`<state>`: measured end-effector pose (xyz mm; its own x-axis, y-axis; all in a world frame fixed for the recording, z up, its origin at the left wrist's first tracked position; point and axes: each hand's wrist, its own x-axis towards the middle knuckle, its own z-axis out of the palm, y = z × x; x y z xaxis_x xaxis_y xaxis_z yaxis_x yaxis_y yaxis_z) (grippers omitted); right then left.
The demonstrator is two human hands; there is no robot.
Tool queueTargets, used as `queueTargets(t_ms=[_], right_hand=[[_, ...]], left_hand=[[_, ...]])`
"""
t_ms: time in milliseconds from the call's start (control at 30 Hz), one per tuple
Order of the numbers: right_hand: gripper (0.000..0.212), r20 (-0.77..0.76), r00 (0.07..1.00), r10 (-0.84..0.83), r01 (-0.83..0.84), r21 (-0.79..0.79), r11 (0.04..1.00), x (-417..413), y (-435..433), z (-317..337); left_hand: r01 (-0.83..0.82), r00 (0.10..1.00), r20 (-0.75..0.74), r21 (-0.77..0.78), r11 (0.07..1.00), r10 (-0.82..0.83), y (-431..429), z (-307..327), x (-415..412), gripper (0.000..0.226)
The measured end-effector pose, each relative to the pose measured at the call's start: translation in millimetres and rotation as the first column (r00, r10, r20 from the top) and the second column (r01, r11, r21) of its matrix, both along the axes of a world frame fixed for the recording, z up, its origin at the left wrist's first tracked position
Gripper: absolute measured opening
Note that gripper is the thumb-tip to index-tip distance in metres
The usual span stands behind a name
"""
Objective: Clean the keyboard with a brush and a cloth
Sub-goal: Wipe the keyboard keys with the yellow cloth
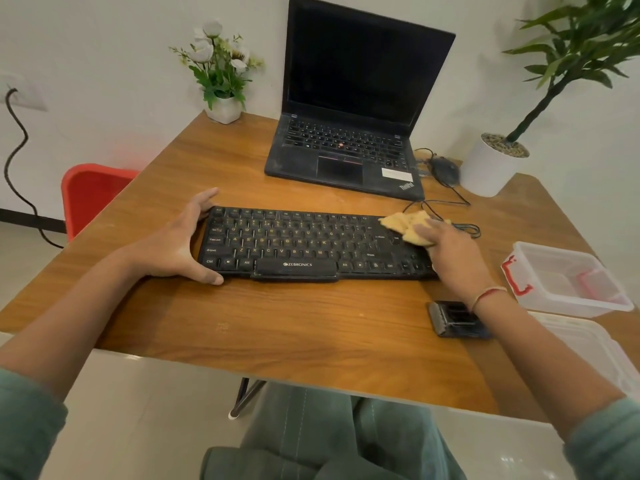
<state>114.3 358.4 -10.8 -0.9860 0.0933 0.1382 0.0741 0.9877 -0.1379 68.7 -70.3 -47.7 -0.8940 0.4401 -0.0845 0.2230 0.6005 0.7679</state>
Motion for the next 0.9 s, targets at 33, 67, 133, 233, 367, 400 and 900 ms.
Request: queueTargets(t_ms=[33, 67, 133, 233, 367, 400, 900], right_hand=[[0.053, -0.021, 0.999, -0.037, 0.035, -0.050, 0.998, 1, 0, 1], [0.053, -0.025, 0.999, -0.033, 0.030, -0.105, 0.994, 4, -6, 1], [0.056, -0.004, 0.996, 0.085, -0.084, -0.161, 0.983, 20, -29, -2], [0.056, 0.005, 0.966, 0.260, -0.256, -0.172, 0.951, 39, -45, -4], [0.048, 0.094, 0.995, -0.031, 0.038, -0.081, 0.996, 15, -4, 11], [0.046, 0.099, 0.991, -0.086, 0.098, -0.128, 0.987, 15, -4, 15], [0.046, -0.035, 0.975, -0.218, 0.196, -0.317, 0.928, -18, 18, 41]], left_hand=[[-0.002, 1.000, -0.001, 0.001, 1.000, 0.002, 0, 0, 1, 0.139], [-0.003, 1.000, -0.005, 0.003, 1.000, 0.003, 1, 1, 1, 0.137], [-0.002, 1.000, -0.013, -0.002, 1.000, 0.002, 1, 1, 2, 0.133], [-0.002, 1.000, -0.010, -0.016, 1.000, 0.002, 0, 1, 1, 0.133], [0.003, 1.000, -0.002, -0.020, 1.000, -0.003, -1, 0, -1, 0.136], [0.000, 1.000, -0.008, -0.021, 1.000, -0.001, -1, 0, -1, 0.136], [-0.012, 0.999, -0.035, -0.089, 0.996, 0.009, 2, 2, 3, 0.134]])
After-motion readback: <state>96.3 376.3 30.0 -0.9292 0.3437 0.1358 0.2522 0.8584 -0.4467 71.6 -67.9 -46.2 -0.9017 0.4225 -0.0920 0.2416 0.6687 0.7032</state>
